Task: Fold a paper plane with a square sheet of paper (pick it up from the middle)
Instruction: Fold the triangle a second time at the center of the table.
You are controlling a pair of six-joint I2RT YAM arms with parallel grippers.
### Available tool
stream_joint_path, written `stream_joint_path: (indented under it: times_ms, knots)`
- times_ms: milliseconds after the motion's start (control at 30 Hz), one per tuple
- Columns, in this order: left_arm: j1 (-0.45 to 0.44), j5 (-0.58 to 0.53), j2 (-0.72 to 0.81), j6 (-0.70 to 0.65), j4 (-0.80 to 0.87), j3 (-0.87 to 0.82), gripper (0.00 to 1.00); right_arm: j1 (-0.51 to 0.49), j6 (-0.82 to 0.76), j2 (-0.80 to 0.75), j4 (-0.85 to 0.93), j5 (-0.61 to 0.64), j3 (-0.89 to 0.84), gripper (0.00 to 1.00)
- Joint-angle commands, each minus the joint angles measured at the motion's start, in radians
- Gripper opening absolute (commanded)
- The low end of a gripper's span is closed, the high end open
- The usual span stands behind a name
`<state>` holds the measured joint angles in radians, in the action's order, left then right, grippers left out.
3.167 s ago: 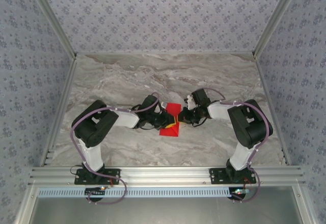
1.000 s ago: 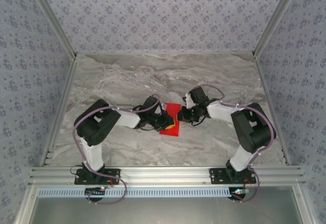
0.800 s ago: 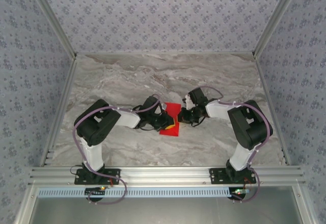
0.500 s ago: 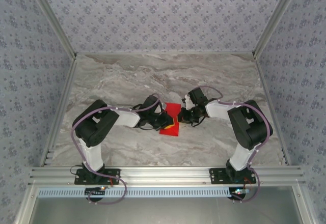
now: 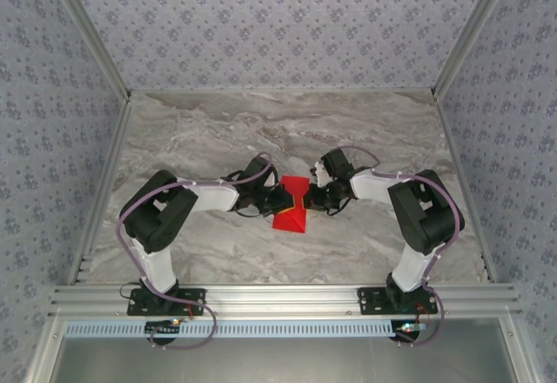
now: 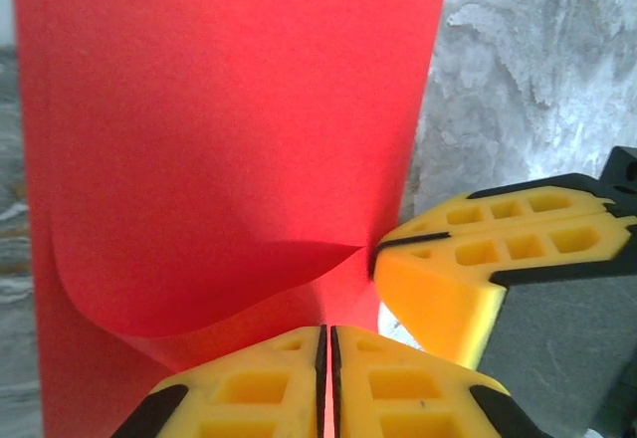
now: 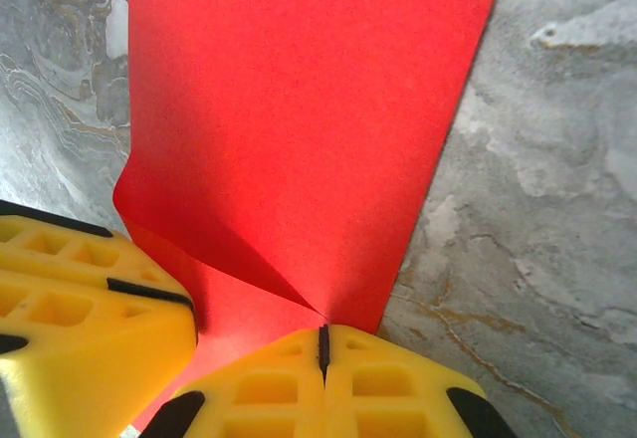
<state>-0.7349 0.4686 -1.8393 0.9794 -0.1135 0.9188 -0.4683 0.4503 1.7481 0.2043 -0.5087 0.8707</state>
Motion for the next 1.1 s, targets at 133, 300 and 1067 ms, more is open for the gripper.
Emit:
stream_joint_path:
  times_ms: [133,300,1067]
  knots:
    - [0.0,-0.062,-0.023,-0.061,0.09,-0.002,0.13,0.0,-0.027,0.059,0.061,0.084,-0.007,0.04]
    - [0.001,-0.094,-0.038,-0.074,0.117,-0.015,0.11,-0.001,-0.021,0.047,0.057,0.063,0.002,0.04]
    - [0.001,-0.13,-0.071,-0.061,0.152,-0.043,0.01,-0.194,0.101,-0.143,0.012,0.093,-0.073,0.0]
